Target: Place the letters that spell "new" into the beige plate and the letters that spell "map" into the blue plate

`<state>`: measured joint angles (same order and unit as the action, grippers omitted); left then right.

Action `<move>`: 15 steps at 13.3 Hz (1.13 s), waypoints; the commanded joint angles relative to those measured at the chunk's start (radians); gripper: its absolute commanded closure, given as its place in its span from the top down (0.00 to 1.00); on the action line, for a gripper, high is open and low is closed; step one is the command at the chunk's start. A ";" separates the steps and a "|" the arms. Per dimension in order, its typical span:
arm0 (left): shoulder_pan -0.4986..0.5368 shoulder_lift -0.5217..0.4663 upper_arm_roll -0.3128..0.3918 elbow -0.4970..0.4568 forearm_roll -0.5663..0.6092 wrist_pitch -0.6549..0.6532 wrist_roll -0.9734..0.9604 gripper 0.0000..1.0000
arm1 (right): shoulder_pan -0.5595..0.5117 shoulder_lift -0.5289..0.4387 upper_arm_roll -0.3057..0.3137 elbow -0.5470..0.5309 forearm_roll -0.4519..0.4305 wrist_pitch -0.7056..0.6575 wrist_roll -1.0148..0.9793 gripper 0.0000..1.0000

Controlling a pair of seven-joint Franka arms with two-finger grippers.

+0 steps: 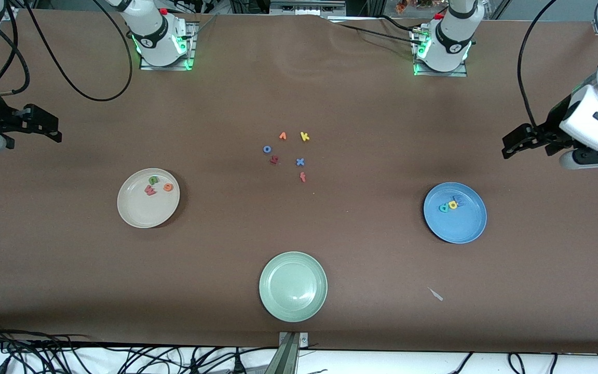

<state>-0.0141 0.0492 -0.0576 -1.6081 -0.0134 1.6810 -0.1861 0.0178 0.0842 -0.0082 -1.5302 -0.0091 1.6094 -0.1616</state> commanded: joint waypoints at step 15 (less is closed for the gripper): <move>-0.046 -0.065 0.025 -0.038 -0.020 -0.010 0.008 1.00 | 0.002 0.011 -0.006 0.033 0.008 -0.028 -0.002 1.00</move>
<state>-0.0478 0.0087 -0.0436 -1.6267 -0.0136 1.6777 -0.1867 0.0180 0.0842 -0.0084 -1.5288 -0.0091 1.6064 -0.1616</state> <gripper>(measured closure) 0.000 0.000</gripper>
